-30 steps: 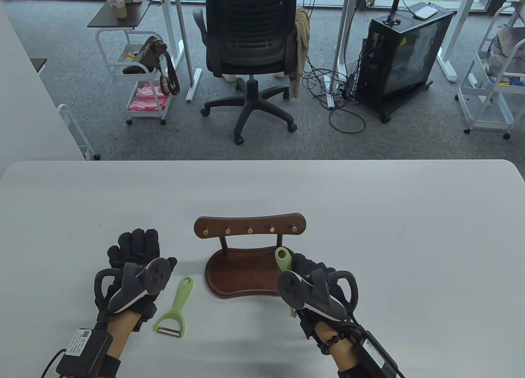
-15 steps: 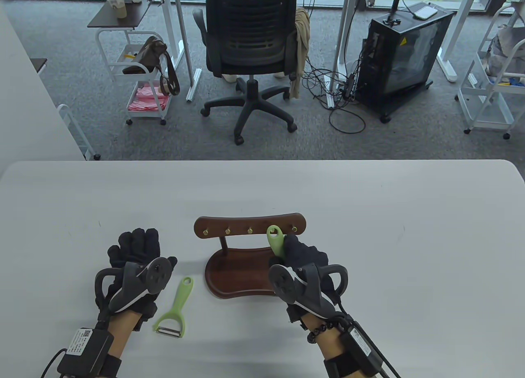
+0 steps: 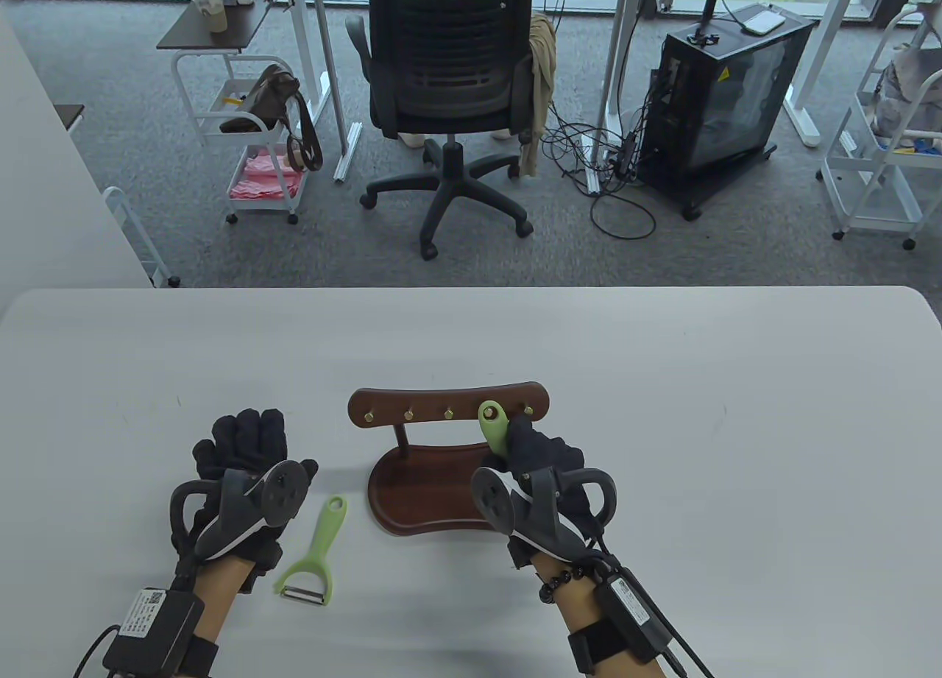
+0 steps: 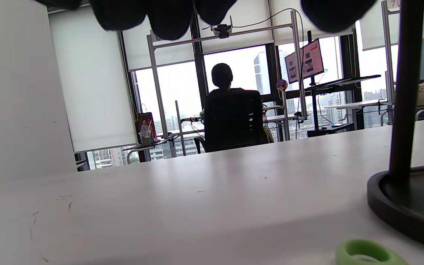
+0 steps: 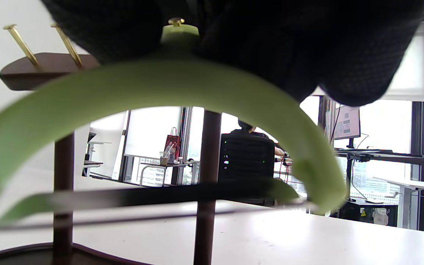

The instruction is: Hook vegetable scraper onto key rack

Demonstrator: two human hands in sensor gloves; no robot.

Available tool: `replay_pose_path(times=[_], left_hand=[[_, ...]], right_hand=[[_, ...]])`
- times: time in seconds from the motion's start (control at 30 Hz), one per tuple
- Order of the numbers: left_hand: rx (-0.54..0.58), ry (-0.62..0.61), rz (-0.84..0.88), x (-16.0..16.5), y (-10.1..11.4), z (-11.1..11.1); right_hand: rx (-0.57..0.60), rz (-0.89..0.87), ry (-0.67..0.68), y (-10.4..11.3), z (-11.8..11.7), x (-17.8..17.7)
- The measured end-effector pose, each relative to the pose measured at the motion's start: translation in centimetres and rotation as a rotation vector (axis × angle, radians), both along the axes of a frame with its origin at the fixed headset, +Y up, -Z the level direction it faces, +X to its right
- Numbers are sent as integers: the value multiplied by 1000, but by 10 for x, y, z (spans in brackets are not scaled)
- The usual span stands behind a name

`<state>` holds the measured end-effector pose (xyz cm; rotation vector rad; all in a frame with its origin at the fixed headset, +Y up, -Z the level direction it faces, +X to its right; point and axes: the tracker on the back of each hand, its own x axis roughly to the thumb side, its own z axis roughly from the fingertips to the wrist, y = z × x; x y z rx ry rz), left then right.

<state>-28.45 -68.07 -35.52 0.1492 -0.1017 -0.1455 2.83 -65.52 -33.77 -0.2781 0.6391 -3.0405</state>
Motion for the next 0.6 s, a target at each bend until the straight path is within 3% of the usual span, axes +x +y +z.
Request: replay_pose_path(times=[0.6], left_hand=[[-4,0,-9,1,0,0]], right_hand=[[14,-5,-29,-10,-3,-4]])
